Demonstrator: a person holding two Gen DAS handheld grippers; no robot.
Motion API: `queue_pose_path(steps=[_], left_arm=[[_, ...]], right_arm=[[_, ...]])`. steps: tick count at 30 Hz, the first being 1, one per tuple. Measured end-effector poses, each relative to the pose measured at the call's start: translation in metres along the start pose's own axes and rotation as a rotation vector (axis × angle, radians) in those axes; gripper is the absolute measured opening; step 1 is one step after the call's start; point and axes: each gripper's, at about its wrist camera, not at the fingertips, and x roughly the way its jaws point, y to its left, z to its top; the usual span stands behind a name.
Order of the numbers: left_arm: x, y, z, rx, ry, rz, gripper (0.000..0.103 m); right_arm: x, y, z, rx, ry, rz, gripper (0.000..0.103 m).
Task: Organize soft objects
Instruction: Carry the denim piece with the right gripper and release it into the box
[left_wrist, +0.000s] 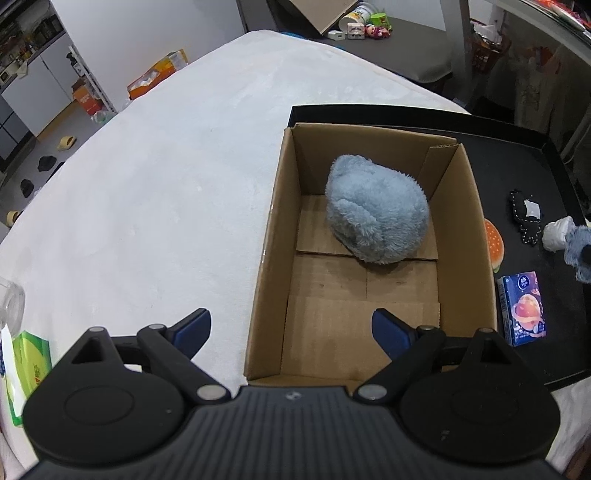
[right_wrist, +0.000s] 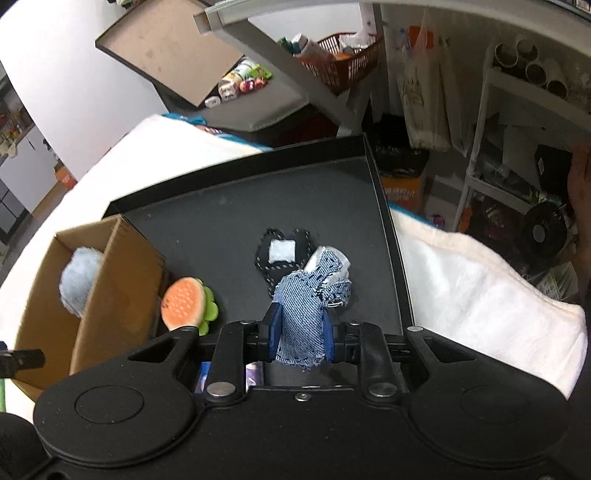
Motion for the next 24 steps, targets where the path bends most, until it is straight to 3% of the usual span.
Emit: queue_pose_path(steps=[11,24], left_arm=[[-0.01,0.015,-0.006,0.011,-0.021,-0.071,0.093],[-0.013,0.026,-0.011,0.012,-0.046,-0.138,0.09]], right_arm=[[-0.024,0.038,0.012,-0.042,-0.079,0.049,0.023],[-0.036,0.08,0.014,-0.098,-0.105,0.075,0.023]])
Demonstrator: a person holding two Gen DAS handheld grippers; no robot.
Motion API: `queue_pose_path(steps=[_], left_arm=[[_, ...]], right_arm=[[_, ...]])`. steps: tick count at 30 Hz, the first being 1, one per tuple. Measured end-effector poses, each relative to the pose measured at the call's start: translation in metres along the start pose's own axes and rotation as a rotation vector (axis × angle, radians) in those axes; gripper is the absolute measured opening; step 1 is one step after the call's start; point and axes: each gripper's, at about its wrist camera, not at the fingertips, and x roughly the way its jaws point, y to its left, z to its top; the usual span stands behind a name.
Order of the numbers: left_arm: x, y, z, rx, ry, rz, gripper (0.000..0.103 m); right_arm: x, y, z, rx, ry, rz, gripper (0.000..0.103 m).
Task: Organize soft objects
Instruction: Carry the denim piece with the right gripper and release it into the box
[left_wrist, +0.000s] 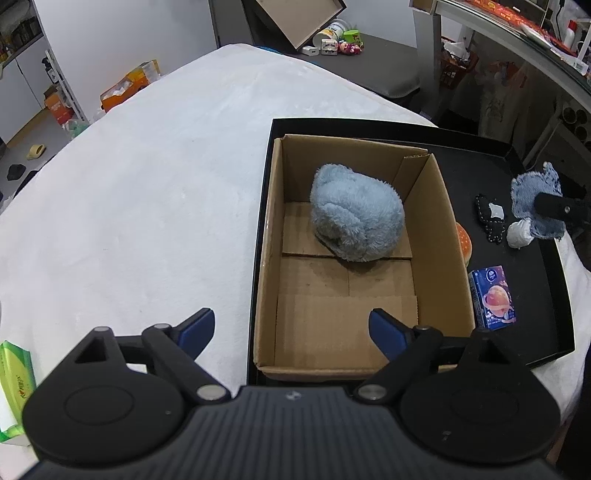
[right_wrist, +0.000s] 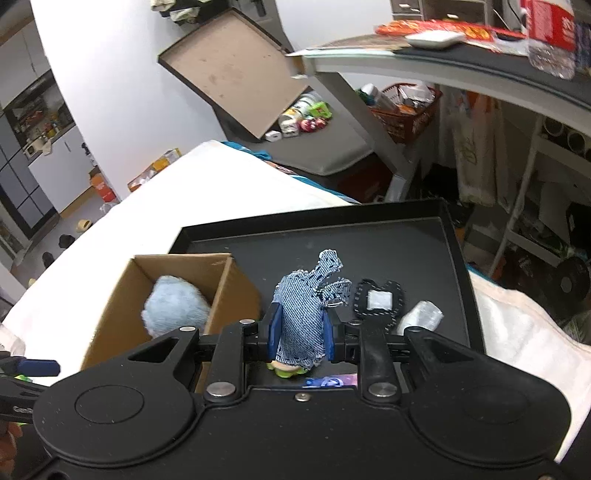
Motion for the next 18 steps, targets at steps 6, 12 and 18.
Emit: queue_pose_path(steps=[6,12,18], left_arm=[[0.002,0.01,-0.001,-0.03,-0.009,-0.027,0.088],[0.005,0.021,-0.001,-0.057,-0.007,-0.051,0.076],[0.011,0.029,-0.001,-0.079,0.003,-0.078,0.065]], right_arm=[[-0.006,0.024,0.003,-0.031,-0.014,0.034,0.023],[-0.001,0.053,0.006,-0.077,-0.006,0.061,0.023],[0.004,0.073,0.011,-0.094,0.001,0.099,0.023]])
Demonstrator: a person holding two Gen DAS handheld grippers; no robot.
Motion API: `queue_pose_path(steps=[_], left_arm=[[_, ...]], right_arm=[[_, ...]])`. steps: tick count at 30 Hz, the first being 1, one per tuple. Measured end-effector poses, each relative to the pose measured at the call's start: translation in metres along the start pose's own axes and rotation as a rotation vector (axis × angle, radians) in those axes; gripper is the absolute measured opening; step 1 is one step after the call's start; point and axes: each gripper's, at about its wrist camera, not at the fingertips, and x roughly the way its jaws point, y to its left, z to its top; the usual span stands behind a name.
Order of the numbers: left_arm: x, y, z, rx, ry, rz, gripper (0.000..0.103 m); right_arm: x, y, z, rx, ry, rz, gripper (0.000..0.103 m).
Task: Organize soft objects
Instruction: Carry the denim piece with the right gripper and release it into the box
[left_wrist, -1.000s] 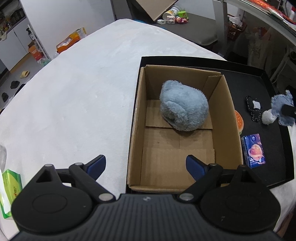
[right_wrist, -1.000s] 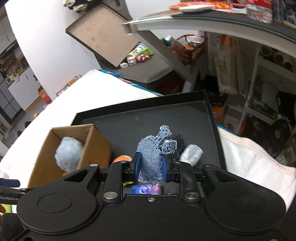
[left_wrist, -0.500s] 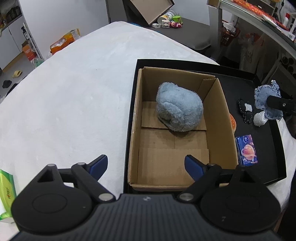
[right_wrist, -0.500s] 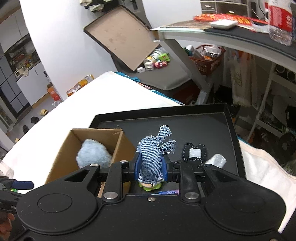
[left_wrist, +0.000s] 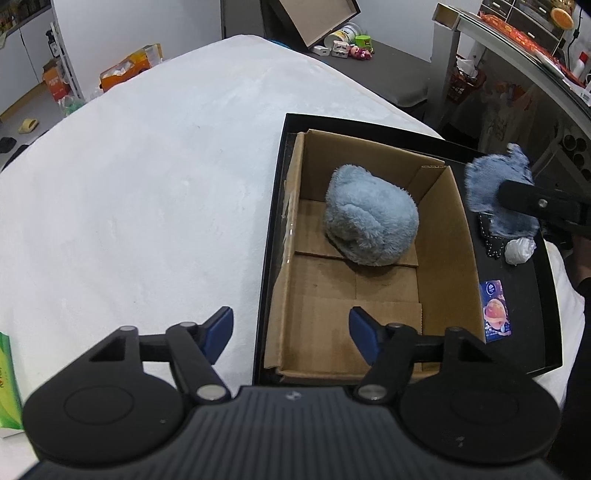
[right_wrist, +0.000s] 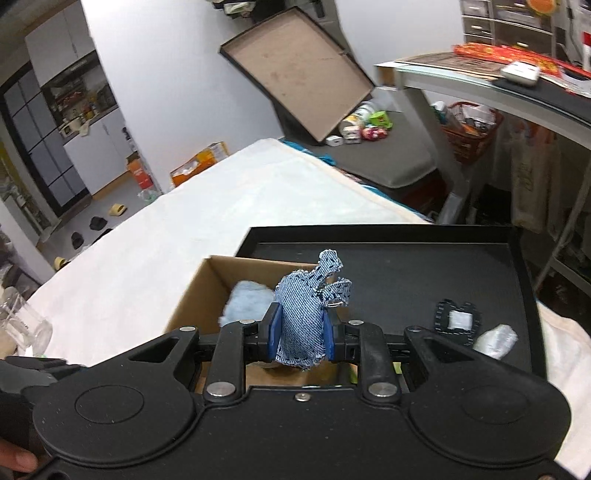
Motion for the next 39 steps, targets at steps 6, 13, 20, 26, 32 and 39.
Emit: queue_pose_path(steps=[6,13,20,26,32,39], left_arm=[[0.008,0.006,0.0,-0.033,0.016,-0.036,0.04],[0.016,0.008,0.002,-0.026,0.024,-0.049,0.028],[0.022,0.011,0.004,-0.039,0.035,-0.05,0.022],[0.025,0.016,0.005,-0.052,0.047,-0.069,0.021],[0.03,0.017,0.006,-0.049,0.065,-0.06,0.021],[0.032,0.011,0.009,-0.03,0.079,-0.025,0.022]], right_arm=[[0.015,0.021,0.0,-0.037,0.026,0.066,0.023],[0.031,0.037,-0.001,-0.033,0.07,0.127,0.023],[0.049,0.054,-0.01,-0.044,0.131,0.206,0.024],[0.065,0.062,-0.015,-0.04,0.179,0.235,0.023],[0.081,0.064,-0.022,-0.02,0.21,0.222,0.033],[0.084,0.056,-0.03,0.003,0.241,0.219,0.035]])
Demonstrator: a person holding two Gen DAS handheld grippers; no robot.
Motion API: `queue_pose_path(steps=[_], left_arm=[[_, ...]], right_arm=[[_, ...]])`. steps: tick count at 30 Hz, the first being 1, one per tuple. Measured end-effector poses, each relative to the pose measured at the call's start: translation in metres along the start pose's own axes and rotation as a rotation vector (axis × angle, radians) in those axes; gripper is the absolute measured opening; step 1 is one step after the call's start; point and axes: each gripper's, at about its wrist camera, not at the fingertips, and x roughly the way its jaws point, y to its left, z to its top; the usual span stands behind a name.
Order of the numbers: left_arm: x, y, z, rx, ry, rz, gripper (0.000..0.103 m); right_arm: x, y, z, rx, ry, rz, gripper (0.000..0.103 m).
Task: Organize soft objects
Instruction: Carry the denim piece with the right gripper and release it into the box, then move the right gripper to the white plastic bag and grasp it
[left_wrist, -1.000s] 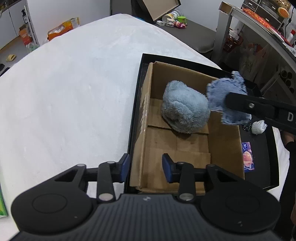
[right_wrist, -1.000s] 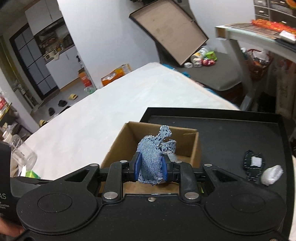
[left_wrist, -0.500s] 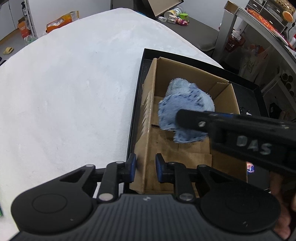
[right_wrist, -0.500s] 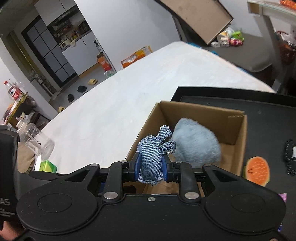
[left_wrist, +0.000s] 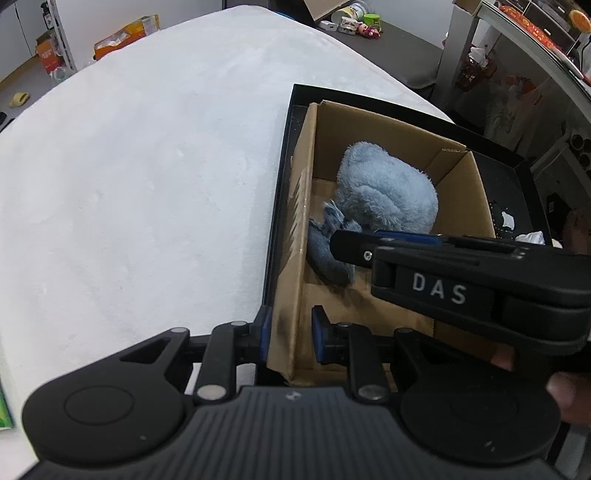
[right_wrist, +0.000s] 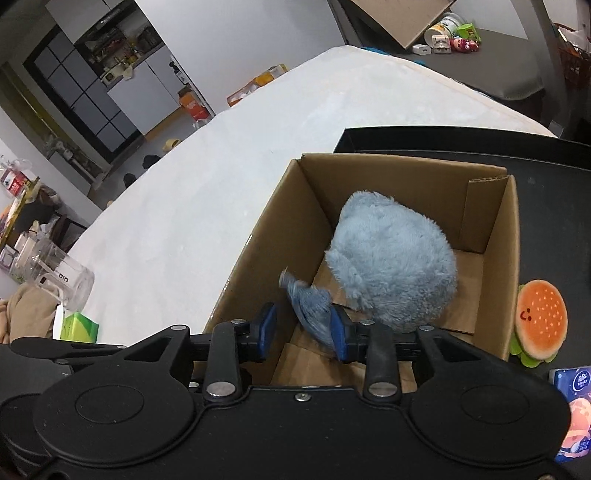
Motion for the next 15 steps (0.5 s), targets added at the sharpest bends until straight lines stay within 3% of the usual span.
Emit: queue_pose_path(steps=[8,15], left_arm=[[-0.005,-0.003,0.001,-0.001,0.001,0.047,0.029],[-0.011,-0.007,0.003,0.001,-0.016,0.101,0.052]], right_arm=[[-0.019,-0.004,0.001,0.0,-0.034,0.014,0.043],[-0.047,-0.012,0.009,-0.002,-0.11,0.013,0.051]])
